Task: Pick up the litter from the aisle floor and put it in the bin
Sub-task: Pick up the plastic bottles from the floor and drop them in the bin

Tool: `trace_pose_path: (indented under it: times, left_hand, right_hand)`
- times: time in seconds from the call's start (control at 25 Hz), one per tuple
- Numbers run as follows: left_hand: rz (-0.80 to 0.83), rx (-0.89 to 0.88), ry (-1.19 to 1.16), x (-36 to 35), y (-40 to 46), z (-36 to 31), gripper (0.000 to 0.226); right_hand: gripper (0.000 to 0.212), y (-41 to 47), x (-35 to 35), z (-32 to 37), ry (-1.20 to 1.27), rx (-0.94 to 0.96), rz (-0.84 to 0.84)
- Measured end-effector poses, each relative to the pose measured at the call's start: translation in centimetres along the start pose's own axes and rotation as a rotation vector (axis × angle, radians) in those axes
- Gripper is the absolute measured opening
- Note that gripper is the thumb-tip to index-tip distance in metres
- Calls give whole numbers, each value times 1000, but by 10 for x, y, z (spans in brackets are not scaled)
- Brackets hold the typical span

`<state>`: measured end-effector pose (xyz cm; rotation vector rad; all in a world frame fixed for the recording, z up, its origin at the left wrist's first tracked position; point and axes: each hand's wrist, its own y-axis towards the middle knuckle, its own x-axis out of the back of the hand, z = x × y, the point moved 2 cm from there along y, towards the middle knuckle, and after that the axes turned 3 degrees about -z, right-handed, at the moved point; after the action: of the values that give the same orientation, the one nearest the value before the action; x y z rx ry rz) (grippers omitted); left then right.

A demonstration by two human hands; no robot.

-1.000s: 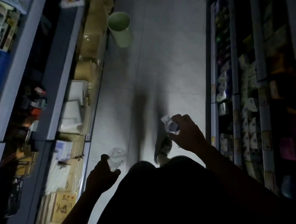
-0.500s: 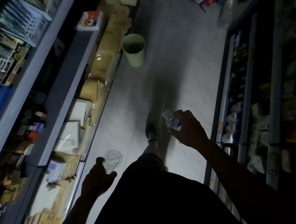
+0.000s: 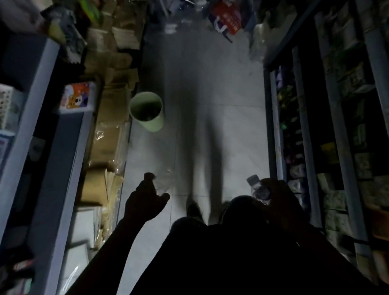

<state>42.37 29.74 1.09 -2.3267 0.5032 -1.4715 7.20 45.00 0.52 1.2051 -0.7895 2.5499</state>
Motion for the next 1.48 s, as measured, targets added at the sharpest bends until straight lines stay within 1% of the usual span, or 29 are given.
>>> trace_pose_path:
  times: [0.16, 0.28, 0.4, 0.48, 0.6, 0.68, 0.8, 0.84, 0.92, 0.96, 1.04, 1.16, 1.28, 1.36, 1.4, 1.48]
  left_hand:
    - [-21, -32, 7, 30, 104, -53, 68]
    - [4, 15, 2, 39, 166, -77, 71]
    - [10, 125, -31, 49, 199, -91, 71]
    - [4, 228, -100, 54, 210, -93, 76]
    - [-29, 402, -309, 66, 229, -86, 89]
    - [-31, 518, -455, 72, 241, -77, 98]
    - [-88, 650, -739, 80, 282, -60, 97]
    - [-112, 664, -797, 83, 299, -53, 97]
    - [-110, 687, -806, 92, 340, -41, 96]
    - [-91, 711, -796, 97, 361, -33, 92]
    - [-65, 748, -800, 101, 406, -14, 87]
    - [-38, 758, -679, 95, 474, 10, 102]
    - [-56, 732, -560, 72, 556, 37, 112]
    - [-76, 701, -526, 50, 606, 54, 117]
    - [-71, 695, -532, 36, 633, 64, 115]
    - [-40, 702, -537, 10, 669, 79, 106]
  right_hand:
    - [57, 69, 23, 14, 16, -30, -38]
    - [57, 156, 33, 26, 72, -16, 12]
    - [48, 244, 51, 57, 24, 25, 113]
    - [43, 299, 56, 89, 3, 76, 174]
    - [50, 375, 54, 147, -1, 139, 265]
    - [54, 413, 44, 186, -21, 147, 364]
    - [59, 466, 7, 243, 28, 94, 509]
    - [63, 479, -9, 259, 24, 78, 531]
    - [75, 506, -39, 290, 3, 59, 545]
    - [78, 520, -54, 304, -20, 51, 541]
    - [76, 548, -87, 328, -81, 47, 569]
    - [72, 594, -143, 353, -108, 67, 592]
    - [86, 648, -213, 369, -74, 50, 574]
    - [93, 681, -258, 372, -75, 33, 600]
    - [93, 700, -283, 370, -119, 33, 629]
    - [96, 725, -311, 366, -220, 17, 690]
